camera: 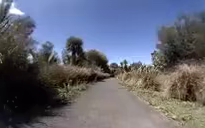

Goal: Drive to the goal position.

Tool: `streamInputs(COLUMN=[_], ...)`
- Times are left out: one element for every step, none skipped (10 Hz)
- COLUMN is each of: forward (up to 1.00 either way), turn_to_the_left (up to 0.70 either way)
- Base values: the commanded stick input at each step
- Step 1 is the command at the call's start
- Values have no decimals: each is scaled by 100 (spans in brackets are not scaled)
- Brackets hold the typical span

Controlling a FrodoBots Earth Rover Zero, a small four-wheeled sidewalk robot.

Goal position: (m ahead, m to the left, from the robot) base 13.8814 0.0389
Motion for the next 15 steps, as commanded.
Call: streamInputs(forward=[85, 85, 85, 85, 85, 85, 85, 85, 85, 85, 85, 85, 85, 85, 85], turn_to_the_left=[0, 0, 0, 0, 0, 0, 0, 0, 0, 0, 0, 0, 0, 0, 0])
